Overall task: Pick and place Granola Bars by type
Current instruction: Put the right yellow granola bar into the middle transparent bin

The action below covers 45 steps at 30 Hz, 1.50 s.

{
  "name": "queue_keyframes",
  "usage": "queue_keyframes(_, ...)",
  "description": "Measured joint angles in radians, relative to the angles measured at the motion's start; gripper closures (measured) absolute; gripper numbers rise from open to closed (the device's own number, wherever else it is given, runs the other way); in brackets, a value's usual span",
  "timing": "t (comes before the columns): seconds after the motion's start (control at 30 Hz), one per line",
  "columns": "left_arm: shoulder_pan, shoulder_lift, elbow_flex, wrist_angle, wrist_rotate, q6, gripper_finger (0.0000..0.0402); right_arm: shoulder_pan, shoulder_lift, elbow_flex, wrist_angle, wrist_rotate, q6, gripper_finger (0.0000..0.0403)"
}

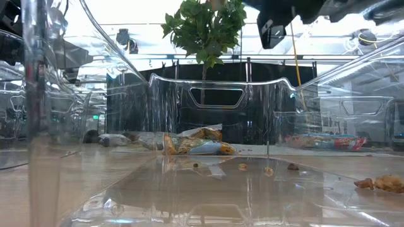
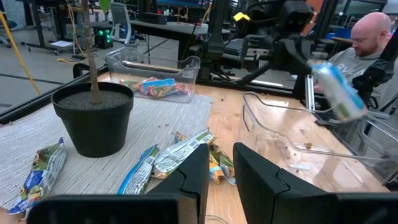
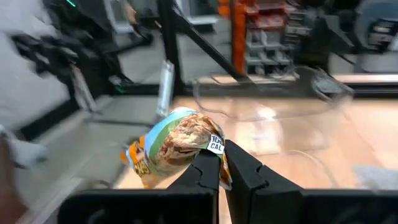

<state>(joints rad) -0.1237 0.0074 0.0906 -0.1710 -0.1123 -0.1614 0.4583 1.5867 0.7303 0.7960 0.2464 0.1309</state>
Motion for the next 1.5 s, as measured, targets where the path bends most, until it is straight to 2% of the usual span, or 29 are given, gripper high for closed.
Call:
queue_keyframes(0.07,0.0,0.0,0.0,0.004,0.002,0.0,0.0325,-0.001,0.0,0.043,-0.125,0.042,-0.012,0.0403)
queue_keyframes(0.2,0.0,0.0,0.0,0.005,0.004,0.0,0.0325,-0.008,0.0,0.154,-0.373,0.043,0.026,0.0403)
queue_keyframes(0.3,0.0,0.0,0.0,0.005,0.004,0.0,0.0325,-0.007,0.001,0.198,-0.481,0.043,0.054,0.0403)
queue_keyframes(0.57,0.0,0.0,0.0,0.004,0.006,0.0,0.0325,-0.007,0.009,0.226,-0.508,0.038,0.067,0.0403)
queue_keyframes(0.93,0.0,0.0,0.0,0.009,0.006,0.0,0.0325,-0.027,0.147,0.226,-0.524,-0.037,0.094,0.04)
queue_keyframes(1.03,0.0,0.0,0.0,0.009,0.006,0.0,0.0325,-0.028,0.157,0.227,-0.514,-0.036,0.089,0.0382)
queue_keyframes(1.2,0.0,0.0,0.0,0.008,0.006,0.0,0.0325,-0.028,0.143,0.226,-0.519,-0.043,0.095,0.0326)
queue_keyframes(1.37,0.0,0.0,0.0,0.008,0.006,0.0,0.0325,-0.025,0.086,0.226,-0.511,-0.042,0.081,0.0268)
queue_keyframes(1.5,0.0,0.0,0.0,0.009,0.006,0.0,0.0325,-0.024,0.029,0.226,-0.513,-0.043,0.069,0.0241)
